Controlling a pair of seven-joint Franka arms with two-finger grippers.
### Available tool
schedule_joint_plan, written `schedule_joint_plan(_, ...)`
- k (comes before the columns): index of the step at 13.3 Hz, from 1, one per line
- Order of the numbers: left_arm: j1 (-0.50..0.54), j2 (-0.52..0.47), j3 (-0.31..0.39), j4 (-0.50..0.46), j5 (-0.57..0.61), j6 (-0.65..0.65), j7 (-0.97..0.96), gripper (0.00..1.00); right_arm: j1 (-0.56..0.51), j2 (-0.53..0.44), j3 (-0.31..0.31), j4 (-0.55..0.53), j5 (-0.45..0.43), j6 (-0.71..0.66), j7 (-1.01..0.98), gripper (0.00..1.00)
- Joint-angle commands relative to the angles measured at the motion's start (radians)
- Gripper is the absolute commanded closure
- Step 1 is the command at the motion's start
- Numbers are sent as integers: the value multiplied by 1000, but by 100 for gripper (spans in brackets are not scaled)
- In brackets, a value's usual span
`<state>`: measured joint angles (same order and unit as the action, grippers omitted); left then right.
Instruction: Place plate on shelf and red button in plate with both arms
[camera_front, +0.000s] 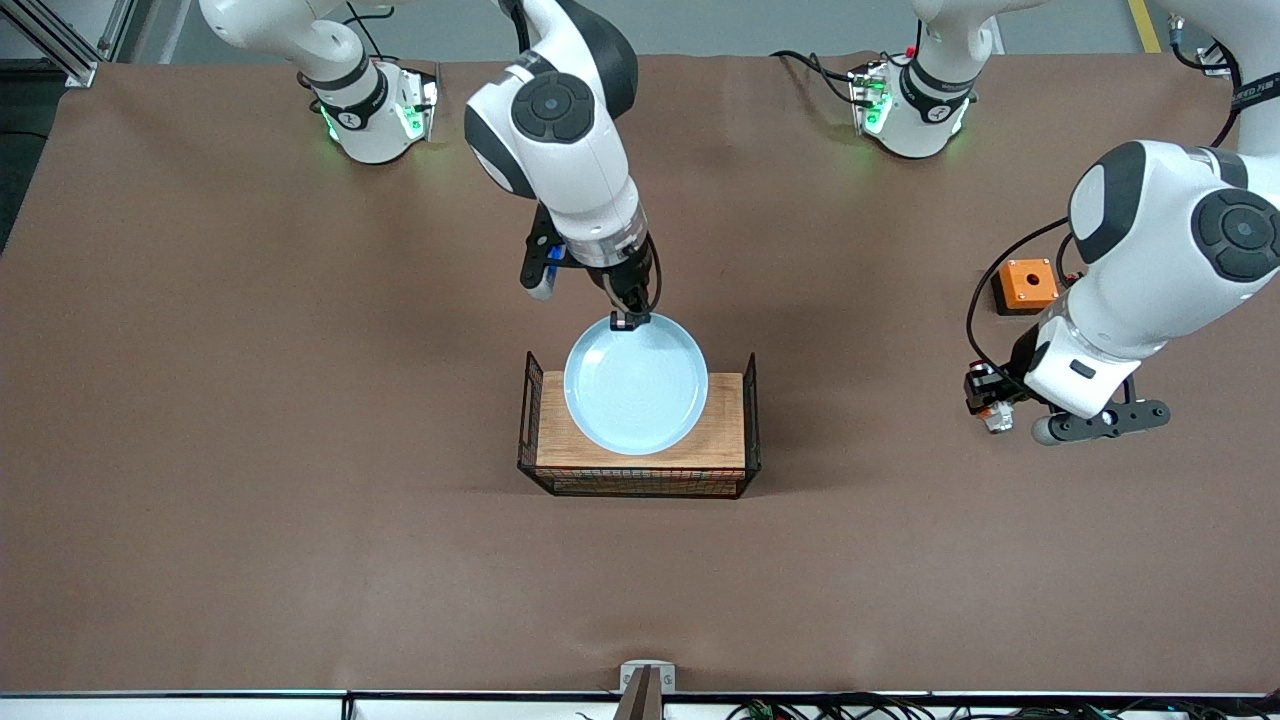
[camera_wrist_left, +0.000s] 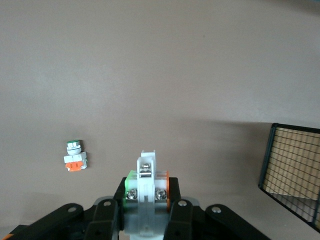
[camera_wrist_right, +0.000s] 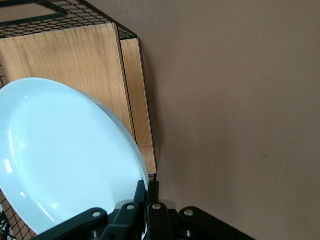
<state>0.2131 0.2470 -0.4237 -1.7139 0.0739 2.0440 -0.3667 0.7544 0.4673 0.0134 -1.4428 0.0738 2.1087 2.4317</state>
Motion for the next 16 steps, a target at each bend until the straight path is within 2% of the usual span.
schedule_joint_plan(1,-20,20,-3,60,-19,-38,-14,100,11,40,-10,38,-6,11,13,100)
schedule_joint_plan(6,-82,17,-3,135,-42,-163,-37,100,-1,83,-12,38,-9,53,13,99)
schedule_joint_plan(10,-162,9,-3,140,-42,-185,-141,100,-1,102,-12,36,-25,54,12,99)
schedule_joint_plan(13,-225,8,-3,186,-48,-229,-225,100,-1,114,-13,38,-25,54,12,96)
schedule_joint_plan(15,-270,20,-3,210,-60,-229,-322,100,-7,114,-13,39,-23,54,12,86)
schedule_joint_plan(16,-294,34,-3,212,-60,-229,-366,100,-7,113,-13,42,-25,54,12,57)
